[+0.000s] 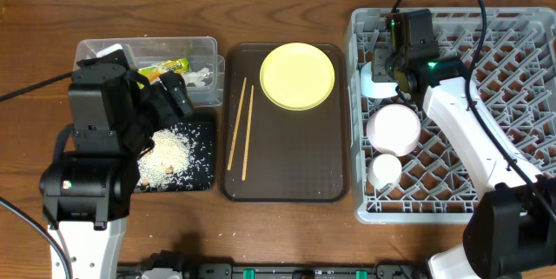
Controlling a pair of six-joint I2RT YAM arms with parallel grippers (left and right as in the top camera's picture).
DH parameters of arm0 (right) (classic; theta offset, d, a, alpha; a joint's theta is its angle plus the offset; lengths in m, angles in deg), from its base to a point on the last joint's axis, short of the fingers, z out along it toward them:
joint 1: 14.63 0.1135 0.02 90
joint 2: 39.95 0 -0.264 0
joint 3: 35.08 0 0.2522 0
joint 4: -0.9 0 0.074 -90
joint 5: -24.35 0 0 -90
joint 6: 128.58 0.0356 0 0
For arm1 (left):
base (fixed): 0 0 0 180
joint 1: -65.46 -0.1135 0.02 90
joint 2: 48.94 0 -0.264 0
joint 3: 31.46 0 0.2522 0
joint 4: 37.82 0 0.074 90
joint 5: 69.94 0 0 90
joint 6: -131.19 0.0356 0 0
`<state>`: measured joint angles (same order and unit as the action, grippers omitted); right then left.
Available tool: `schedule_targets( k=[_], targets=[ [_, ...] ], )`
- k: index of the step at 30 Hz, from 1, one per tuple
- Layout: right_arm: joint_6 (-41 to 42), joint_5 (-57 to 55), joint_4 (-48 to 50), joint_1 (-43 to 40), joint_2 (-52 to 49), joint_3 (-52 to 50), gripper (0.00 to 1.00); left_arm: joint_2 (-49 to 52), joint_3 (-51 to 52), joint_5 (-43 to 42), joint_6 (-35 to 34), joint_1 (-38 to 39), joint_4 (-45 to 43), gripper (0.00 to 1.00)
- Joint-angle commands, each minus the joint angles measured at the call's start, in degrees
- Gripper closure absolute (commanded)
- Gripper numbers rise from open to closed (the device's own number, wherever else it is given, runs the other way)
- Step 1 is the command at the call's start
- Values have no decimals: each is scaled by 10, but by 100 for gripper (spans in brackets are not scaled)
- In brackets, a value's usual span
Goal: Sort waste into correct bins and load items into the dishwasher rack
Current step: 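Lower the light-blue bowl into the rack and open the gripper, then reach the right gripper back to the yellow plate on the tray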
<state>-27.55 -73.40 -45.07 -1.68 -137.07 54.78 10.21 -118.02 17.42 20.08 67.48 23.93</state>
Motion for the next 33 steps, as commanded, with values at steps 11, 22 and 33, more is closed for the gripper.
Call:
schedule_targets(
  k=[11, 22, 33],
  targets=[
    [-5, 0, -20, -10, -39, -5, 81, 0, -8, 1, 5, -2, 0, 9],
    [-8, -42, -70, -10, 13, -3, 79, 0, -8, 1, 5, -2, 0, 9],
    [-8, 195, -12, 0, 113, 2, 70, 0, -8, 1, 5, -2, 0, 9]
  ],
)
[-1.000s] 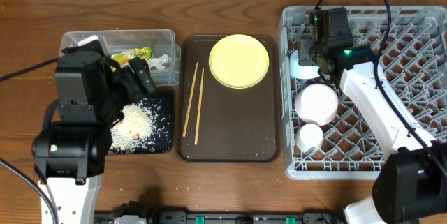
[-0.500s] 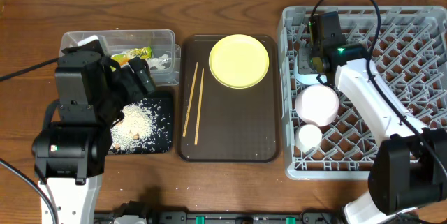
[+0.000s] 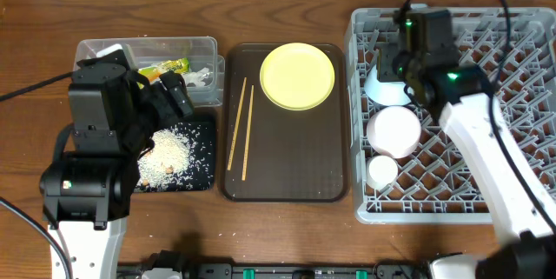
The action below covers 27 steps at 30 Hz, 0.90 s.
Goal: Sort waste into correct bins and load items into the dishwasher rack
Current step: 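Reach the right gripper back to the yellow plate on the tray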
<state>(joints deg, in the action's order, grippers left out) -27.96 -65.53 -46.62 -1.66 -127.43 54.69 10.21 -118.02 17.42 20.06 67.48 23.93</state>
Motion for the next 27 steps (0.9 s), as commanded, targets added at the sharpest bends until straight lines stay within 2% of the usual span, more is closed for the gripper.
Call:
schedule_targets(
  k=[1, 7, 15, 20, 22, 27],
  targets=[
    [-4, 141, 6, 6, 17, 2, 69, 0, -8, 1, 5, -2, 0, 9],
    [-15, 162, 19, 70, -7, 2, 71, 0, -8, 1, 5, -2, 0, 9],
    [-127, 147, 64, 171, -97, 2, 72, 0, -8, 1, 5, -2, 0, 9],
    [-130, 56, 120, 209, -172, 2, 72, 0, -8, 1, 5, -2, 0, 9],
    [-130, 57, 147, 217, -196, 2, 69, 0, -8, 1, 5, -2, 0, 9],
    [-128, 51, 224, 233, -267, 2, 69, 0, -8, 1, 5, -2, 0, 9]
  ],
)
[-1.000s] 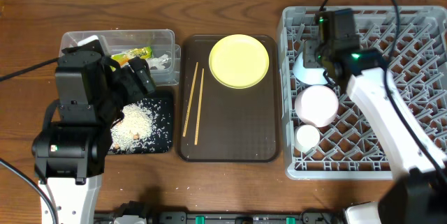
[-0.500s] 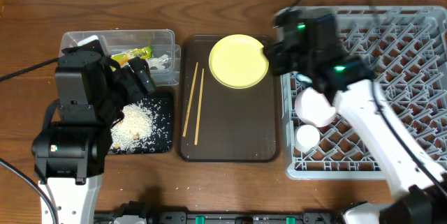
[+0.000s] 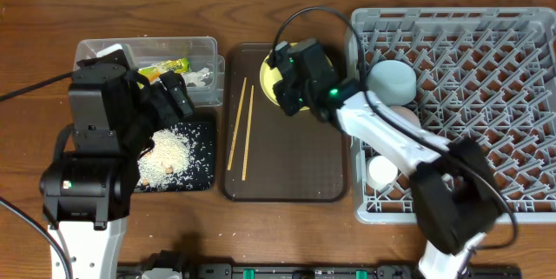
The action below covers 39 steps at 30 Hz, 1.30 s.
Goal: Sort waste into correct bins and load items into the dishwasher rack
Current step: 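Reach the right gripper back to the yellow plate on the tray, then grasp the yellow plate by its right edge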
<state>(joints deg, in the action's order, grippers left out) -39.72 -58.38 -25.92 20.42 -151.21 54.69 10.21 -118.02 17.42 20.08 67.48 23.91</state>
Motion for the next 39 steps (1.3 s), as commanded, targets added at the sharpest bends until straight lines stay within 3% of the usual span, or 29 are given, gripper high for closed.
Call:
schedule_targets(
  k=[1, 10, 21, 27, 33, 39],
  targets=[
    [-10, -25, 33, 13, -44, 2, 69, 0, -8, 1, 5, -2, 0, 9],
    [48, -7, 62, 25, -106, 2, 64, 0, -8, 1, 5, -2, 0, 9],
    [62, 200, -9, 61, -103, 2, 66, 0, -8, 1, 5, -2, 0, 9],
    [65, 175, -43, 61, -86, 3, 66, 0, -8, 1, 5, -2, 0, 9],
    [65, 141, -45, 38, 7, 3, 66, 0, -8, 1, 5, -2, 0, 9],
    [62, -23, -81, 24, 94, 3, 67, 0, -8, 1, 5, -2, 0, 9]
  ],
)
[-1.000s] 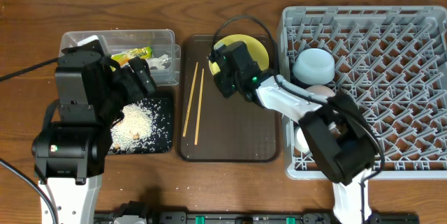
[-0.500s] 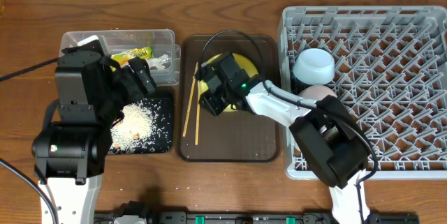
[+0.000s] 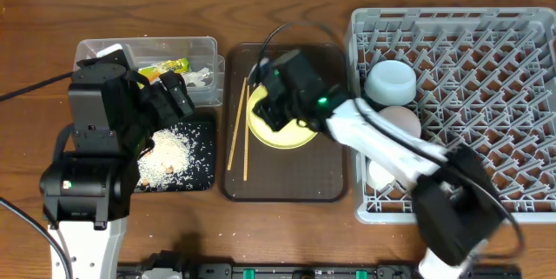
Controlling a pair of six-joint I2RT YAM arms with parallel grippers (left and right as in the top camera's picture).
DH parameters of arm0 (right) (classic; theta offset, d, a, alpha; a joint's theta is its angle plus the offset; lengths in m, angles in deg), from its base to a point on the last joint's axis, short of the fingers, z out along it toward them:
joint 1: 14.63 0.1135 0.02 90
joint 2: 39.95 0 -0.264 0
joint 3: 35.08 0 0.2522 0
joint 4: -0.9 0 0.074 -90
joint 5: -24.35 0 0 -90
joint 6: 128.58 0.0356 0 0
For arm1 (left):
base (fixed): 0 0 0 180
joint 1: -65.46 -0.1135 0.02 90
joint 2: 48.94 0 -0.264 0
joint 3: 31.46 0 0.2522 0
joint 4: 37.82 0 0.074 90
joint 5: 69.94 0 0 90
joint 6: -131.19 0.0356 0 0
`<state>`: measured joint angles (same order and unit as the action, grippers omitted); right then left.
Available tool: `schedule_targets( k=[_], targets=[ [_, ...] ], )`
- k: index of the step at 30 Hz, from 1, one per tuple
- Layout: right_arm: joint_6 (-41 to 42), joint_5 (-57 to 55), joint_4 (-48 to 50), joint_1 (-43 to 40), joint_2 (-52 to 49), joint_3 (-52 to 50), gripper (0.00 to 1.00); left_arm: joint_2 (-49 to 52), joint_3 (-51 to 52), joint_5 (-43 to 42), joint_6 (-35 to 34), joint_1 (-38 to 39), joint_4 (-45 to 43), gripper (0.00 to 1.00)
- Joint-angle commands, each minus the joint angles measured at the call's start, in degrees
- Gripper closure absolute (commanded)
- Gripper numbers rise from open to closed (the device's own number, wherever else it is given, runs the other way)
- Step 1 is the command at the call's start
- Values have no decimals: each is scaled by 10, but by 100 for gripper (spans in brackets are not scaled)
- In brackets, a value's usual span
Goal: Sort waste into correct bins and load items into the dishwasher rack
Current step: 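Grasp the yellow plate by its right edge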
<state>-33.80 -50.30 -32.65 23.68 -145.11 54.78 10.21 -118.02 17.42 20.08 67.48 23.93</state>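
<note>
A yellow plate (image 3: 282, 131) sits in the middle of the brown tray (image 3: 326, 179), shifted toward the tray's left half. My right gripper (image 3: 265, 109) is at the plate's left rim and appears shut on it, the arm reaching over from the rack. Two chopsticks (image 3: 236, 131) lie along the tray's left side, just beside the plate. The grey dishwasher rack (image 3: 486, 183) on the right holds a pale blue bowl (image 3: 391, 79), a white bowl (image 3: 404, 122) and a white cup (image 3: 375, 173). My left gripper (image 3: 175, 96) hovers open over the black bin.
A clear bin (image 3: 204, 53) with wrappers stands at the back left. In front of it is a black bin (image 3: 201, 170) with rice. The left arm's body covers much of both bins. The rack's right part shows bare grid.
The yellow plate was at the tray's back and now lies lower and further left, against the chopsticks. My right gripper has moved with it to its left rim. The left arm is unchanged.
My right gripper was in the rack's back left corner at the pale blue bowl, and stayed there a second later. Then the bowl stood alone in the rack and the gripper was over the yellow plate. Now the plate has shifted toward the tray's middle.
</note>
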Motion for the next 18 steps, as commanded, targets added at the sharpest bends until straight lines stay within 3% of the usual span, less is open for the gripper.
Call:
schedule_targets(
  k=[1, 7, 18],
  targets=[
    [0, -147, -26, -9, 38, 3, 67, 0, -8, 1, 5, -2, 0, 9],
    [-23, -303, -103, -17, 25, 2, 71, 0, -8, 1, 5, -2, 0, 9],
    [-27, -303, -74, -39, -74, 2, 58, 0, -8, 1, 5, -2, 0, 9]
  ],
)
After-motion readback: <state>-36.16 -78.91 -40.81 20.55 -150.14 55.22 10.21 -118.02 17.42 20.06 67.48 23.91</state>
